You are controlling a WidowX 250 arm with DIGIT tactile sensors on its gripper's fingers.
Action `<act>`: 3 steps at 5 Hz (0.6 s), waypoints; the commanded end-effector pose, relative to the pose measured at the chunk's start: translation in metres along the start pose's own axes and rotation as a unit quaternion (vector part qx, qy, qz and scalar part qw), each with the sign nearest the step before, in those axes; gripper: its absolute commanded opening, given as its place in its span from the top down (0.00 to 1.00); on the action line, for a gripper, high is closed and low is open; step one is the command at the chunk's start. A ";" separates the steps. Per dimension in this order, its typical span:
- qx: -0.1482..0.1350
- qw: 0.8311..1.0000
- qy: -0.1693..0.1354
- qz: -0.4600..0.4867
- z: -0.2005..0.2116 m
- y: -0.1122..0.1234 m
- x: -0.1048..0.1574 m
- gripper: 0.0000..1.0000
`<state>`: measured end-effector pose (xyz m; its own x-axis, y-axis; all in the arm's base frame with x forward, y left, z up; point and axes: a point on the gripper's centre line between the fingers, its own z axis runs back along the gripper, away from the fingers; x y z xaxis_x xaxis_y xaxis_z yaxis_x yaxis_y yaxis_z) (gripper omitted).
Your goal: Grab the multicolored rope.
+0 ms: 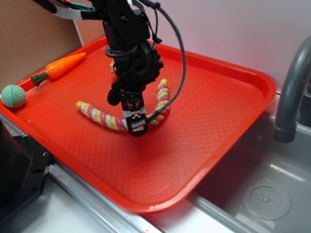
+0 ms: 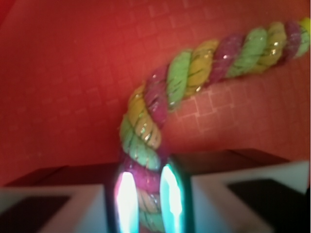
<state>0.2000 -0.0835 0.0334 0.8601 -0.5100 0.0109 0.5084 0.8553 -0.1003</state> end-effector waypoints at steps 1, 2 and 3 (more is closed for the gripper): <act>-0.001 1.000 0.013 -0.010 0.012 -0.004 0.005 0.00; 0.001 1.000 0.020 -0.015 0.013 -0.003 0.004 0.00; 0.006 0.999 0.031 -0.017 0.013 -0.002 0.003 0.00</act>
<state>0.1964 -0.0779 0.0381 0.8428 -0.5311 -0.0877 0.5240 0.8467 -0.0925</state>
